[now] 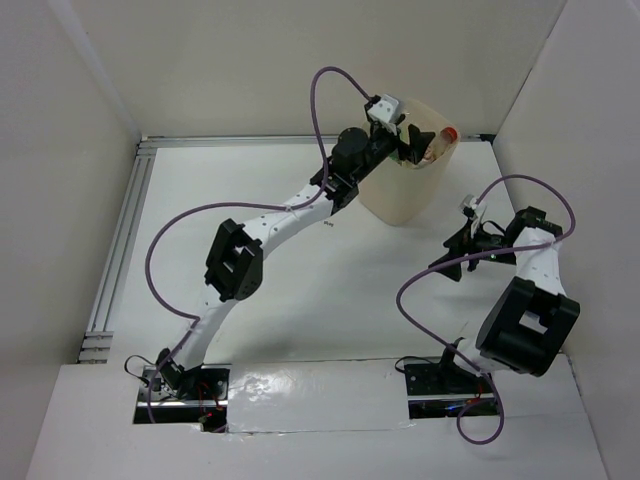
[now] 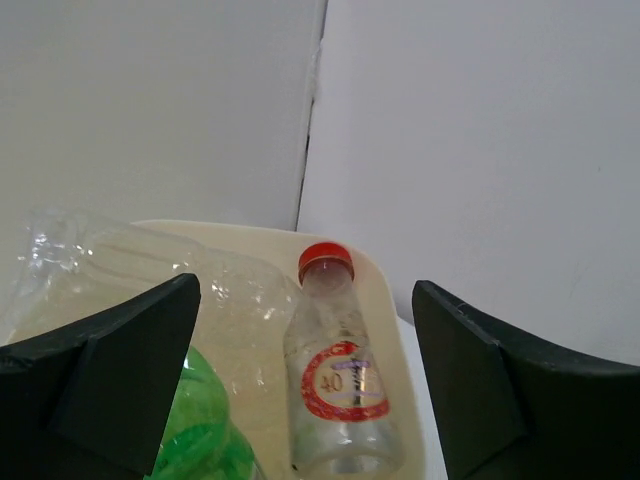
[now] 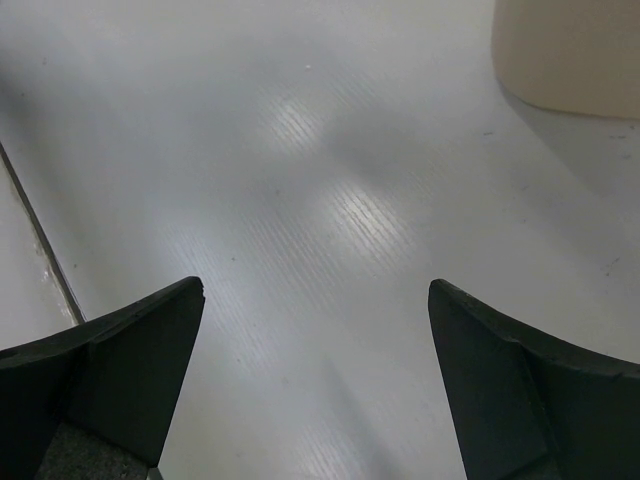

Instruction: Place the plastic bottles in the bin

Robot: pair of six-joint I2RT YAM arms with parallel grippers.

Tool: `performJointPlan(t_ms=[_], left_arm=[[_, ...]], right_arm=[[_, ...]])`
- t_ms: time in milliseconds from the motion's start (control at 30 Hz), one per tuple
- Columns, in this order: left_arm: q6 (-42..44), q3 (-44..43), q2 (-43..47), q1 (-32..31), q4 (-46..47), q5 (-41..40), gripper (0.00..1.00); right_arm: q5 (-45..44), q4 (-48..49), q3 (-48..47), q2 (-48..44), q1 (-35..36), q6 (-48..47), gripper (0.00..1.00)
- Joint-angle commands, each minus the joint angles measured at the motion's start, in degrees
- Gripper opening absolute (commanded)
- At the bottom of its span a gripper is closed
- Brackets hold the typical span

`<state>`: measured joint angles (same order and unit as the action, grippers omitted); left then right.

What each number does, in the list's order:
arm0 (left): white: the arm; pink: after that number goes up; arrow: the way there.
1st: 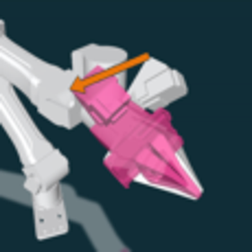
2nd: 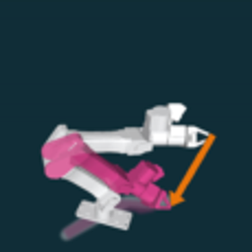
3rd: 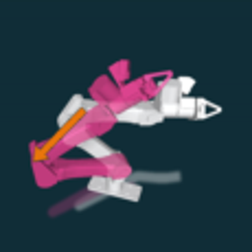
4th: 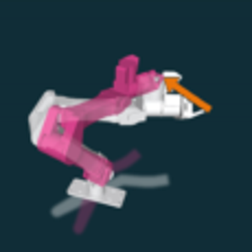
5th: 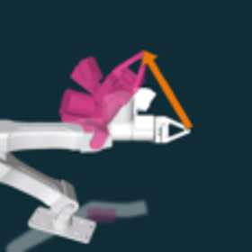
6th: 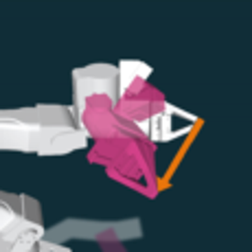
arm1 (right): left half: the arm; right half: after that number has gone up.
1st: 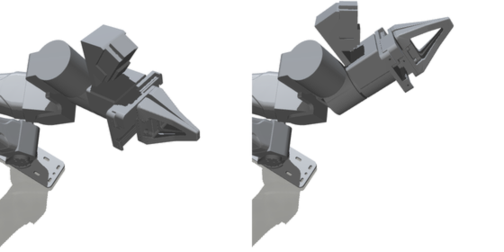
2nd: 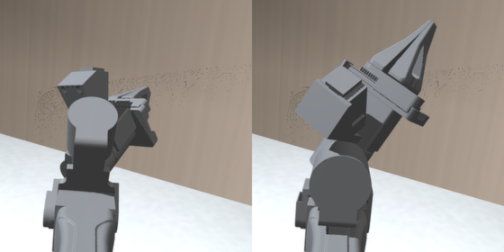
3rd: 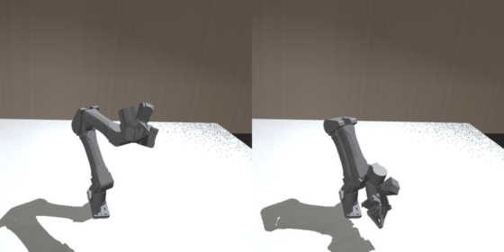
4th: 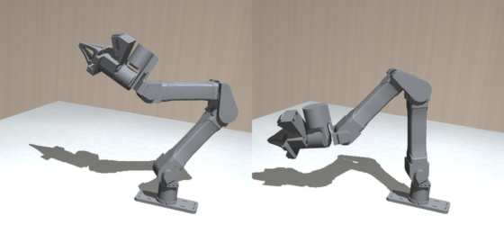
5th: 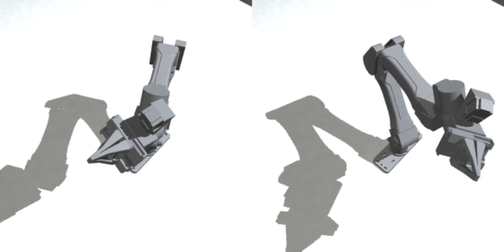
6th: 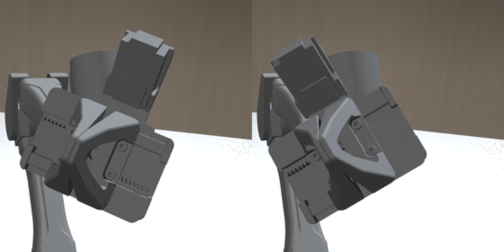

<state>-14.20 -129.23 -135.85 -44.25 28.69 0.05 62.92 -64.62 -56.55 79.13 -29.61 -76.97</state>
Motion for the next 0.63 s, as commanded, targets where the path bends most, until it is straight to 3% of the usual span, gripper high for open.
performJointPlan(t_ms=[0, 33, 67, 100, 233, 367, 467, 600], left_arm=[[4.3, 4.4, 15.8, -2.7, 1.3, -0.1, 1.00], [4.3, 9.4, 20.1, -2.7, 1.8, 0.5, 1.00], [4.3, 21.3, 24.6, -2.7, 3.2, 0.5, 1.00], [3.4, 27.5, 29.2, -2.0, 3.7, 2.0, 1.00], [-5.5, 60.5, 54.9, 7.6, -0.8, 7.0, 1.00], [-5.6, 82.0, 72.9, 17.6, -8.9, 7.8, 1.00], [-5.6, 92.8, 79.6, 26.3, -15.6, 10.4, 1.00], [-7.8, 102.2, 87.1, 35.4, -15.1, 14.6, 1.00]], right_arm=[[-2.4, 4.1, -0.6, -2.1, 0.2, 7.7, 1.00], [-3.0, 5.1, -0.6, -2.1, 0.2, 11.8, 1.00], [-3.5, 6.0, -1.1, -2.1, 0.2, 13.9, 1.00], [-4.2, 8.9, -1.1, -2.6, 0.2, 16.7, 1.00], [-10.9, 16.7, -2.3, -4.3, 0.2, 36.1, 1.00], [-13.4, 20.8, -2.3, -5.6, -0.3, 40.9, 1.00], [-12.9, 25.8, -1.6, -6.2, -0.8, 46.0, 1.00], [-15.9, 35.8, 0.4, -7.2, -1.4, 56.6, 1.00]])
